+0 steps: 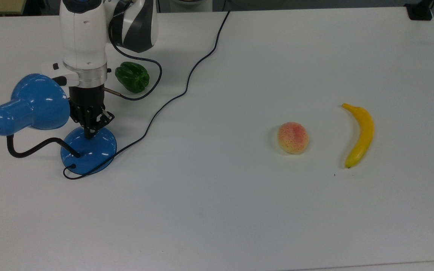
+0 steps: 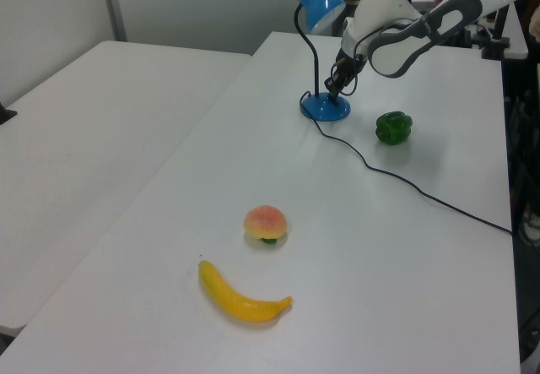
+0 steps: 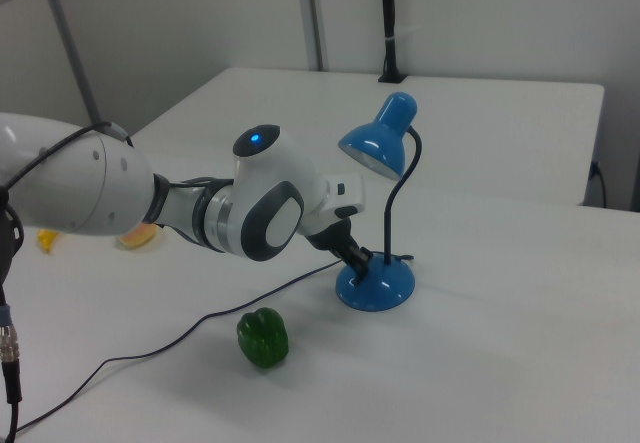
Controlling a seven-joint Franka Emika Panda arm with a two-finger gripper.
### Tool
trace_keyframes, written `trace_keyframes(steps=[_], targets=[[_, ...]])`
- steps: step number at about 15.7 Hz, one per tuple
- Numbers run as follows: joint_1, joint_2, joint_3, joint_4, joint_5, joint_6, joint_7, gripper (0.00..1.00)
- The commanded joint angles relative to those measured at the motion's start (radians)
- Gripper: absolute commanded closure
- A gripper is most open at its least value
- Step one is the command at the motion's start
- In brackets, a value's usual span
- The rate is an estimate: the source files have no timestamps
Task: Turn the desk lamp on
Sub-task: 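Lower the gripper and press the switch on the lamp base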
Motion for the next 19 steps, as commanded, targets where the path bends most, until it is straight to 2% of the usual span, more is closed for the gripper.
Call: trace_keyframes(steps=[1,6,14,19], targets=[[0.001,0.024,-0.009,0.017,-0.027,0.024,0.026,1.00],[0.002,-0.001,-0.009,0.009,-0.027,0.007,0.028,1.00],[0.008,-0.030,-0.007,0.011,-0.027,-0.108,0.028,1.00],[0.010,-0.035,-0.007,0.011,-0.026,-0.111,0.031,1.00]])
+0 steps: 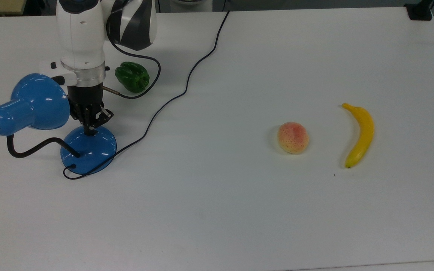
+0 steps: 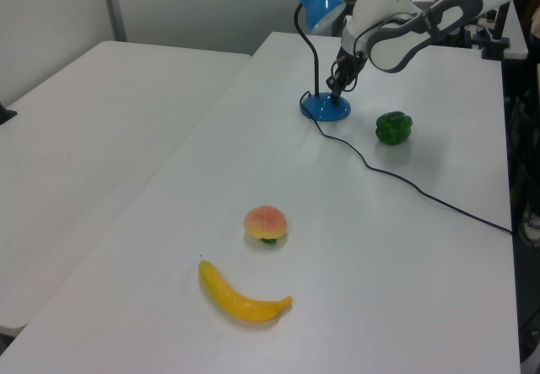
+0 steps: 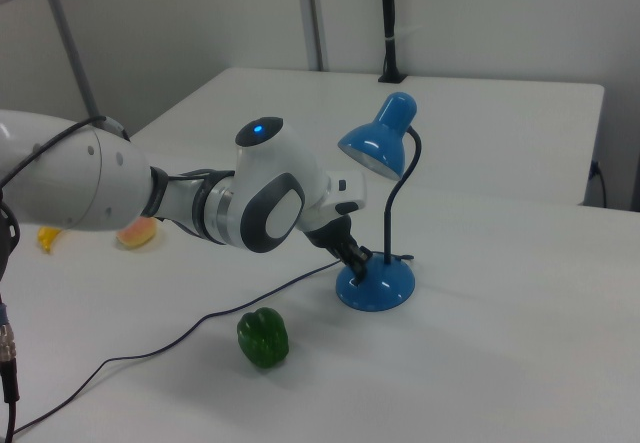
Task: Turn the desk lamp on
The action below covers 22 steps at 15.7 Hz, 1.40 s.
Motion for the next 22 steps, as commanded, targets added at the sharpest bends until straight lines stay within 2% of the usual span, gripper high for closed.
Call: trace_keyframes(steps=[1,22], targets=[[0.010,-0.023,-0.007,-0.009,-0.025,-0.033,0.031,1.00],[0.007,0.043,-0.007,-0.003,-0.037,0.070,0.031,1.00]])
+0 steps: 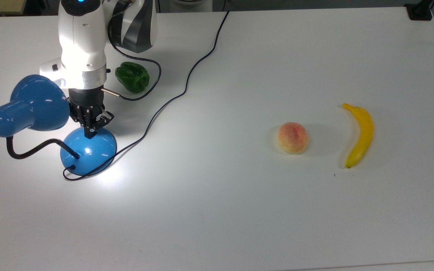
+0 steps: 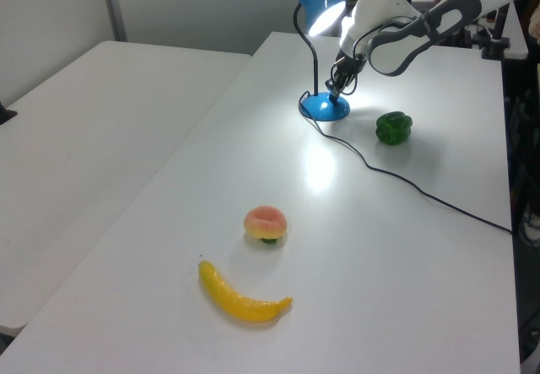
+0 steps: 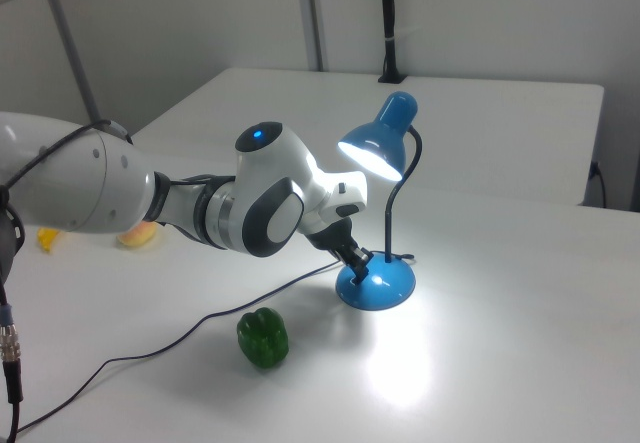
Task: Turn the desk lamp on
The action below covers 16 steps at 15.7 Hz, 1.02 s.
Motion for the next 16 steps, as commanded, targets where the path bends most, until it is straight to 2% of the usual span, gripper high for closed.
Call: trace_keyframes(steps=[1,6,10,15,16], targets=[[0.007,0.029,-0.007,-0.001,-0.027,0.036,0.029,1.00],[0.013,-0.019,-0.007,-0.013,-0.029,-0.001,0.029,1.00],[0.025,-0.101,0.016,-0.020,-0.027,-0.235,0.031,1.00],[0.083,-0.189,0.050,-0.014,-0.026,-0.444,0.020,1.00],[0.117,-0.224,0.059,-0.007,-0.024,-0.508,0.015,1.00]])
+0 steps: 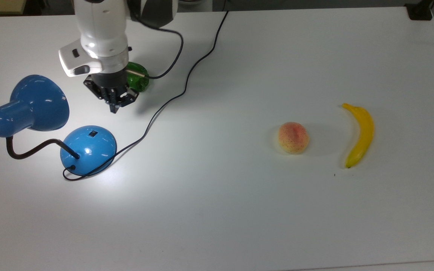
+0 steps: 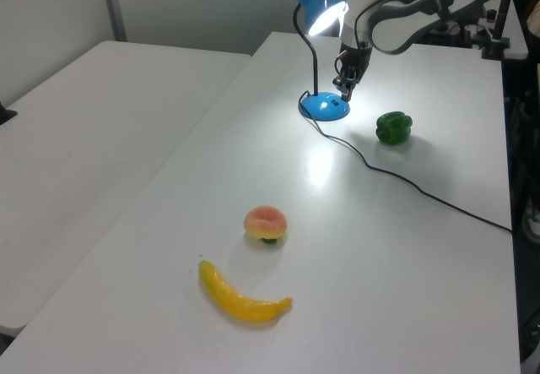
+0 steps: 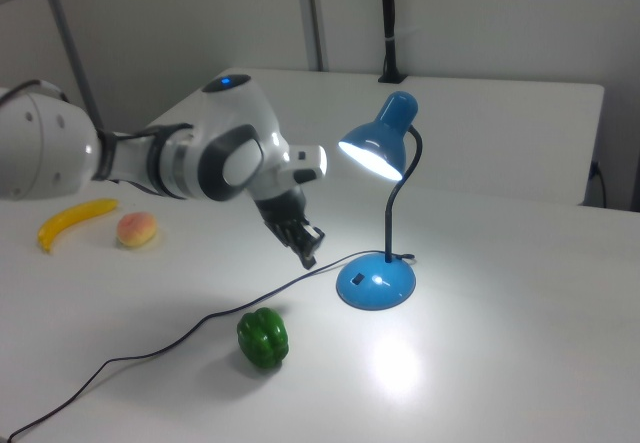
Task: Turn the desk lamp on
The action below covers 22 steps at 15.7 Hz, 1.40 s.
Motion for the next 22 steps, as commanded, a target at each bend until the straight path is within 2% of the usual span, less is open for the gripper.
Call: trace_keyframes(steps=[1,4,6,10,13,14,15,16,17,22], targets=[[0.083,-0.111,0.017,-0.012,-0.014,-0.155,0.003,1.00],[0.161,-0.192,0.017,-0.009,-0.002,-0.260,-0.054,1.00],[0.203,-0.226,0.017,0.020,0.037,-0.362,-0.109,1.00],[0.246,-0.282,0.000,0.102,0.119,-0.596,-0.273,1.00],[0.250,-0.321,-0.003,0.116,0.129,-0.647,-0.290,1.00],[0.249,-0.326,-0.004,0.116,0.130,-0.660,-0.290,0.89],[0.249,-0.328,-0.020,0.118,0.130,-0.682,-0.290,0.65],[0.249,-0.331,-0.032,0.117,0.130,-0.690,-0.290,0.23],[0.249,-0.332,-0.032,0.118,0.129,-0.692,-0.282,0.00],[0.243,-0.360,-0.031,0.118,0.129,-0.695,-0.278,0.00]])
